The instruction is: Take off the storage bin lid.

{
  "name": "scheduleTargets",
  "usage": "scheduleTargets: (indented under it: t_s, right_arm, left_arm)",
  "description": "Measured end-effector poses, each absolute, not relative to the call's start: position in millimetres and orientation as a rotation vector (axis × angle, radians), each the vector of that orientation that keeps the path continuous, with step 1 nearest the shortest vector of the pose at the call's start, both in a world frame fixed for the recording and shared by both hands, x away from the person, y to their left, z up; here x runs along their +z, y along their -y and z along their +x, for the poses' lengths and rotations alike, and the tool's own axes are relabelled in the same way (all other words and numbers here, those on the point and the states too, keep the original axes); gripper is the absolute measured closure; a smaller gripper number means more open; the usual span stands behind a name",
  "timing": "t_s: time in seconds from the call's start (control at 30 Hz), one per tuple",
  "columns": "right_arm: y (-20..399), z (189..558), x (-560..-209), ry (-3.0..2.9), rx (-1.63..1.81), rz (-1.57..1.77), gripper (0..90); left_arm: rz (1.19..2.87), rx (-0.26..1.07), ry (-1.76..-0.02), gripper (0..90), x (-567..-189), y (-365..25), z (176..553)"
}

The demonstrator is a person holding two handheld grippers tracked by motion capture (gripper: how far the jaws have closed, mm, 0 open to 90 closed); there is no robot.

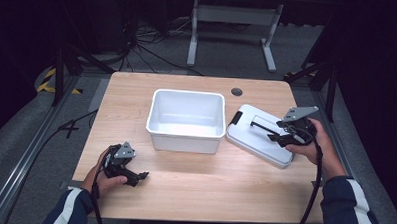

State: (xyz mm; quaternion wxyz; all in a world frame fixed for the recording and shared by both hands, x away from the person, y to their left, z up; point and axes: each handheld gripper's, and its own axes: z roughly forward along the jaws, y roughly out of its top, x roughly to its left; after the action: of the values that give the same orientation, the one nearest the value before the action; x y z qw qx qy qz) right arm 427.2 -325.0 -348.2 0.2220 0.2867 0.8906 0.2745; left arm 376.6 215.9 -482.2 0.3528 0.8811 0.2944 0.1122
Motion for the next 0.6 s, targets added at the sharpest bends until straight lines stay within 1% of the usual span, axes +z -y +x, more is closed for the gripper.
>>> scheduleTargets:
  t_s: [0.27,0.6]
  right_arm:
    - [333,413,-349,-2.433,0.755,0.795,35.6]
    - [342,397,-364,-2.424,0.777,0.812,34.9]
  left_arm:
    - [2.277,0.292,-0.763,0.1,-482,-216,376]
    - [2.277,0.292,-0.764,0.1,-482,-216,376]
